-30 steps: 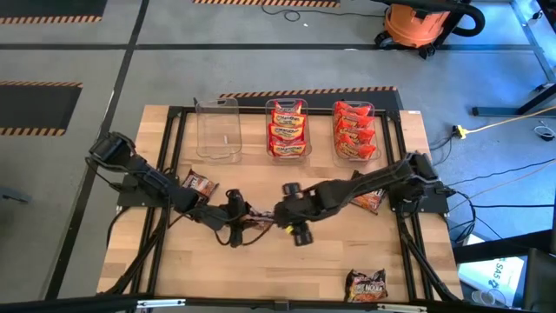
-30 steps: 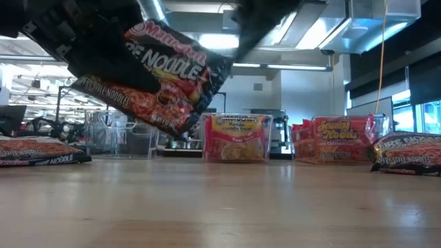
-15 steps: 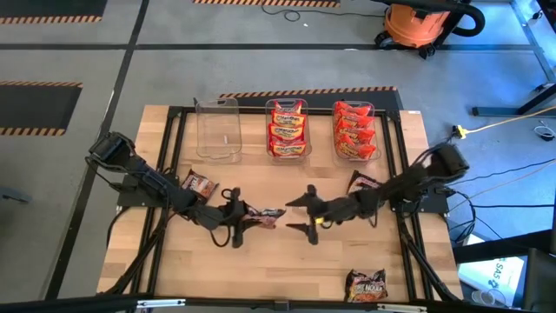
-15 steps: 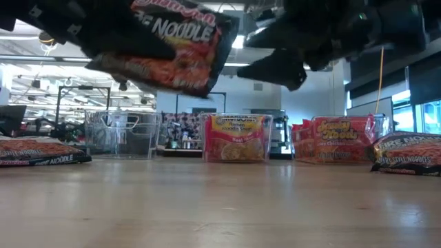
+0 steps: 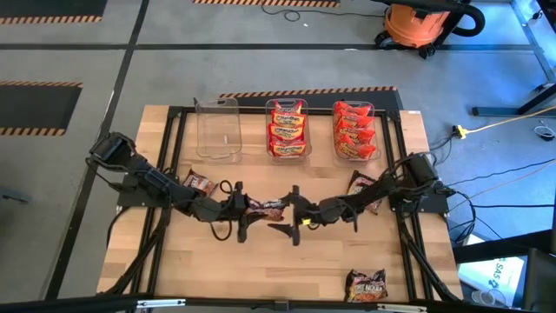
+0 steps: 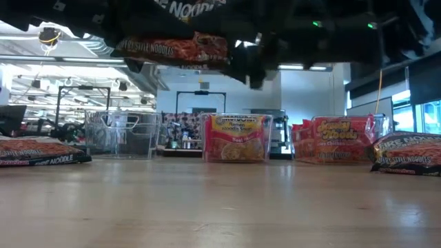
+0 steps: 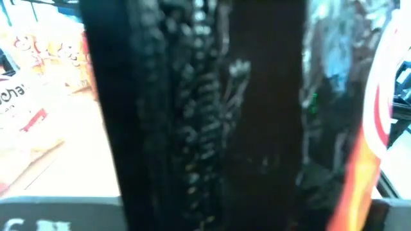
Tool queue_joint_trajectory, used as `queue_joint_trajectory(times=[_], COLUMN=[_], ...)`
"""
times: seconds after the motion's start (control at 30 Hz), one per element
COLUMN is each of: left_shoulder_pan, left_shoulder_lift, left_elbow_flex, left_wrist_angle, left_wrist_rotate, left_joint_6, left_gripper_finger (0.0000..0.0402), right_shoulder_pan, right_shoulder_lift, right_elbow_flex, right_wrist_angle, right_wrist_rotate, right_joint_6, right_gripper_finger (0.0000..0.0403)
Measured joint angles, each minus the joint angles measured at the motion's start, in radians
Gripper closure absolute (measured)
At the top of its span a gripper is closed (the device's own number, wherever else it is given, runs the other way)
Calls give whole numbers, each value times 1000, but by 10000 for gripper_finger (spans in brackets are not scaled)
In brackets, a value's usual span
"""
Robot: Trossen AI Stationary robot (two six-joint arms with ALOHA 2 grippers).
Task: Sort Maruchan noodles
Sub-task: Put the black noodle pack into the left transparent bin
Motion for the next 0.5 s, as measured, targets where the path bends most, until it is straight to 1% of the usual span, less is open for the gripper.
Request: queue_joint_trajectory(times=[0.1, 0.2, 0.3, 0.43, 0.5], left_shoulder_pan=[0, 0, -1, -2, -3], left_shoulder_lift=[0, 0, 0, 1, 1], left_elbow_flex=[0, 0, 0, 0, 0], left_wrist_angle=[8, 7, 8, 2, 3], left_wrist_rotate=[-1, -2, 4, 22, 22], left_joint_6=[1, 1, 16, 22, 10], left_gripper_finger=[266, 265, 265, 263, 254], right_shoulder_pan=[-6, -5, -5, -5, -5], right_shoulder_lift=[1, 1, 1, 1, 1], right_elbow_flex=[48, 72, 85, 86, 86], right_wrist_angle=[-56, -132, -161, -194, -196], right_wrist_rotate=[-4, -4, -20, -18, -18], right_joint_6=[-33, -67, -72, -73, -76], right_gripper_finger=[94, 123, 174, 259, 299])
